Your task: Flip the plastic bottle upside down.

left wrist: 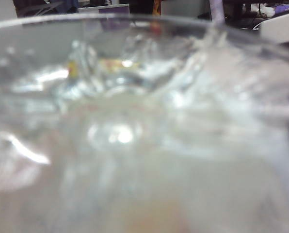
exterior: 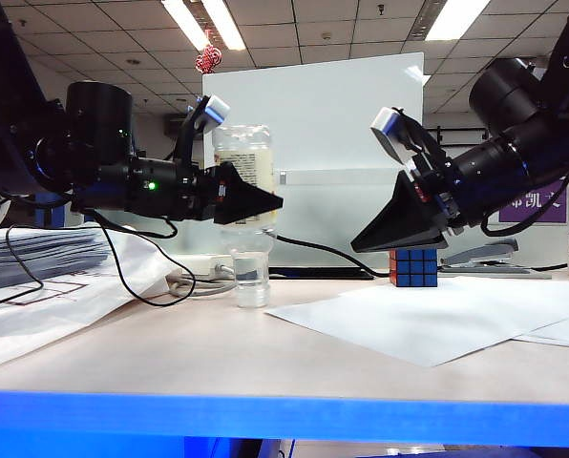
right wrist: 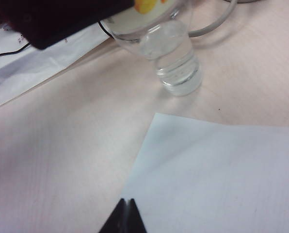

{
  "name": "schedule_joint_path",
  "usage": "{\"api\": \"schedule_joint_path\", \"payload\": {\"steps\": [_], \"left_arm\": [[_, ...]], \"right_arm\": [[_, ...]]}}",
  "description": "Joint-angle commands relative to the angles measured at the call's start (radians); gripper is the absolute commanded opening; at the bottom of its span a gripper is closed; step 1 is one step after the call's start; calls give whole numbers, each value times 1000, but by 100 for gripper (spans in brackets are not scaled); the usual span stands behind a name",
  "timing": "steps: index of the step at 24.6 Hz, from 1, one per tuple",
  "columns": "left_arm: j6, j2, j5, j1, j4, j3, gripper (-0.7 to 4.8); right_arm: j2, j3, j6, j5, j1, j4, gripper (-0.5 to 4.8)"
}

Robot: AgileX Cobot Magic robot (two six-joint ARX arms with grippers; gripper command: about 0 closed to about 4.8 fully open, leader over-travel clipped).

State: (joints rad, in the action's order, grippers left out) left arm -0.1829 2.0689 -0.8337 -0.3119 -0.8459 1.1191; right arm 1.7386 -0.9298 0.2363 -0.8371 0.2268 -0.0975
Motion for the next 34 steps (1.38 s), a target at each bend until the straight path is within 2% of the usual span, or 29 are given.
{"api": "schedule_joint_path", "payload": {"steps": [1, 2, 10, 19, 26, 31, 32, 33, 34], "left_arm": [[27, 4, -1, -2, 4, -2, 463], [46, 3, -2, -2, -12, -2, 479], [158, -17, -27, -1, -145, -2, 479], [166, -71, 15, -1, -228, -2, 479], [237, -124, 37, -1, -313, -2, 479], [281, -195, 62, 1, -330, -3, 479], [323, -217, 44, 2, -330, -3, 246], [349, -238, 26, 2, -331, -3, 68], [359, -259, 9, 2, -331, -3, -21]], "right_arm": [[-7, -2, -1, -6, 1, -11, -9], [-7, -2, -1, -6, 3, -11, -9], [-7, -2, -6, -6, 5, -11, -9], [-7, -2, -27, -18, 8, -15, -9], [-7, -3, -37, -17, 42, -33, -9], [-8, -3, -124, -63, 44, -91, -9], [-8, -3, -140, -86, 44, -107, -9], [-12, -3, -151, -106, 44, -117, -9], [-17, -4, -164, -114, 44, -126, -9]]}}
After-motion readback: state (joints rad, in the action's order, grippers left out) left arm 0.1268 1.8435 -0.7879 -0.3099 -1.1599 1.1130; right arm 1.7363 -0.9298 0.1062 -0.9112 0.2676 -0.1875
